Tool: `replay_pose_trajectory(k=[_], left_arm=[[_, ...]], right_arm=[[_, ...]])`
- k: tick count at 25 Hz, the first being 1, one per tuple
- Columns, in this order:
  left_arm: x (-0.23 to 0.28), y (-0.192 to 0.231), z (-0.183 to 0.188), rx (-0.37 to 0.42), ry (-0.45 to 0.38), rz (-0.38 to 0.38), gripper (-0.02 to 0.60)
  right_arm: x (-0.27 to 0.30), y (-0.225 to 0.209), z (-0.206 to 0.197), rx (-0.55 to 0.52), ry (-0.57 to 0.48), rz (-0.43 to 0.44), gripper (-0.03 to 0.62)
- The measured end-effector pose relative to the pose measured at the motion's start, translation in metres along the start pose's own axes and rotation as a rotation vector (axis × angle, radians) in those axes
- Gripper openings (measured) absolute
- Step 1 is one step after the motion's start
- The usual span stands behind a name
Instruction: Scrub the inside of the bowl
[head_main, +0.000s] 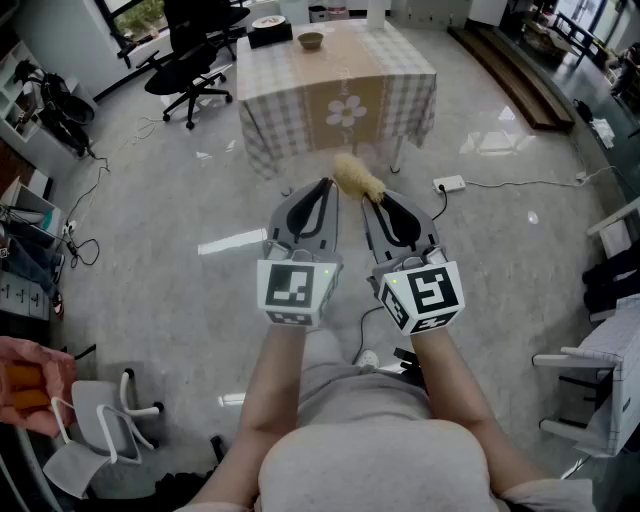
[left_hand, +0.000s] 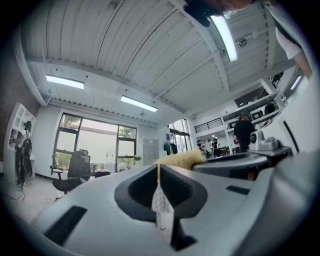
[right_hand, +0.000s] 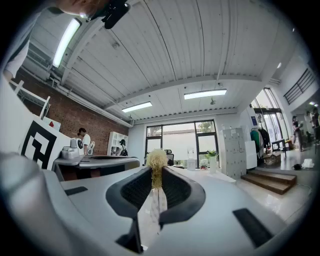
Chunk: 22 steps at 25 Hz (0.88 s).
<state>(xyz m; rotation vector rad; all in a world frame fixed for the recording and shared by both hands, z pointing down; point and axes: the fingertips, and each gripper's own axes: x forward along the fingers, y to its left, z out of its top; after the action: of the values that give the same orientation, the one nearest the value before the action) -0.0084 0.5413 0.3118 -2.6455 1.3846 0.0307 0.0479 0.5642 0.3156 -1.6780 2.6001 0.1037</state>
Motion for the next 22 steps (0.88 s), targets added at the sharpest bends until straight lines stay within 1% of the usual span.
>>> replay_pose_trajectory(k=[5, 9, 15, 22], left_arm=[[0.01, 0.008, 0.001, 0.028, -0.005, -0.017, 0.025], [0.024, 0.023, 0.003, 0.038, -0.014, -0.024, 0.025], [0.054, 0.044, -0.001, 0.027, -0.018, -0.045, 0.025], [0.102, 0.088, -0.013, 0.002, -0.024, -0.04, 0.025]], right_arm=[[0.017, -0.001, 0.0, 0.004, 0.0, -0.001, 0.061], [0.035, -0.005, 0.004, 0.007, -0.011, 0.0, 0.061], [0.069, -0.018, 0.001, 0.018, -0.012, -0.007, 0.06], [0.128, -0.034, -0.006, -0.005, 0.019, 0.009, 0.06]])
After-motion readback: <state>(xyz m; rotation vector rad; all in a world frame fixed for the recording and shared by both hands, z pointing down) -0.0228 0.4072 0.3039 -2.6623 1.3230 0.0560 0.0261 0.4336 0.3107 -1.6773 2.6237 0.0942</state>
